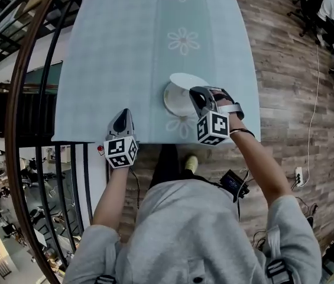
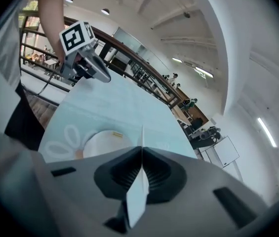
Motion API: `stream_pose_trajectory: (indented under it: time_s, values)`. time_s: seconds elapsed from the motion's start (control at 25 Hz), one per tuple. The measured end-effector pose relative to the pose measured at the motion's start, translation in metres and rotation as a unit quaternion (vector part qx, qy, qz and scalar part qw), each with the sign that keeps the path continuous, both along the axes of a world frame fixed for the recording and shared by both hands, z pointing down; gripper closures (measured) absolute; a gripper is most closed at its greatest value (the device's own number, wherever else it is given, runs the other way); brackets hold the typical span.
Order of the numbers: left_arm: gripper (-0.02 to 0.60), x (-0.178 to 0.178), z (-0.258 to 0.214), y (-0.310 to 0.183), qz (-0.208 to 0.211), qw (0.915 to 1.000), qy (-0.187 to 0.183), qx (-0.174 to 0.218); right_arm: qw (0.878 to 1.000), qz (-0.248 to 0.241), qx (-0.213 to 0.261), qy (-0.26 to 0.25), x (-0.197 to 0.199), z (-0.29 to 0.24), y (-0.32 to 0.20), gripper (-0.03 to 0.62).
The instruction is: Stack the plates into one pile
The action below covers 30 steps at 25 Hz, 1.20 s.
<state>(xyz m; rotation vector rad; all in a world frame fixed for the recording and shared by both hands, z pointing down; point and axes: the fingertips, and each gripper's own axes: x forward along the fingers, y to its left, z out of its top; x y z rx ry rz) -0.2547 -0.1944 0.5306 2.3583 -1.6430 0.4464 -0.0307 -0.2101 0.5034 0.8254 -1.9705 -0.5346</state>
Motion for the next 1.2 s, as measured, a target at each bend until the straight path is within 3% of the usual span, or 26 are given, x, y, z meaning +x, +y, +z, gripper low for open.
stream_pose_trajectory:
  time_s: [0.28,0.56,0.72,0.92,1.0,1.2]
  values:
    - [0.561,-0.011,-0.006,0.05,-0.017,0.9997,-0.015,0.008,0.995,-0.053,0.046,0.068,-0.021,0.044,0.024,0.563]
    - [0.561,-0.017,-0.008,0.08,-0.033,0.9994,-0.013,-0.004,0.992,-0.08,0.003,0.097,-0.038,0.08,0.045,0.563]
    - [0.561,-0.009,-0.011,0.092,-0.033,0.9993,-0.016,-0.003,0.991,-0.086,-0.049,0.095,-0.041,0.108,0.059,0.56]
    - [0.561,-0.008,-0.015,0.099,-0.024,0.9996,-0.018,0.001,0.99,-0.053,-0.132,0.027,-0.051,0.112,0.063,0.56]
    - [0.561,-0.008,-0.015,0.099,-0.025,0.9995,-0.017,0.002,0.986,-0.04,-0.164,-0.015,-0.051,0.106,0.065,0.501]
    - [0.561,0.004,-0.017,0.102,-0.029,0.9996,0.002,0.004,0.984,-0.003,-0.15,-0.091,-0.032,0.08,0.072,0.485]
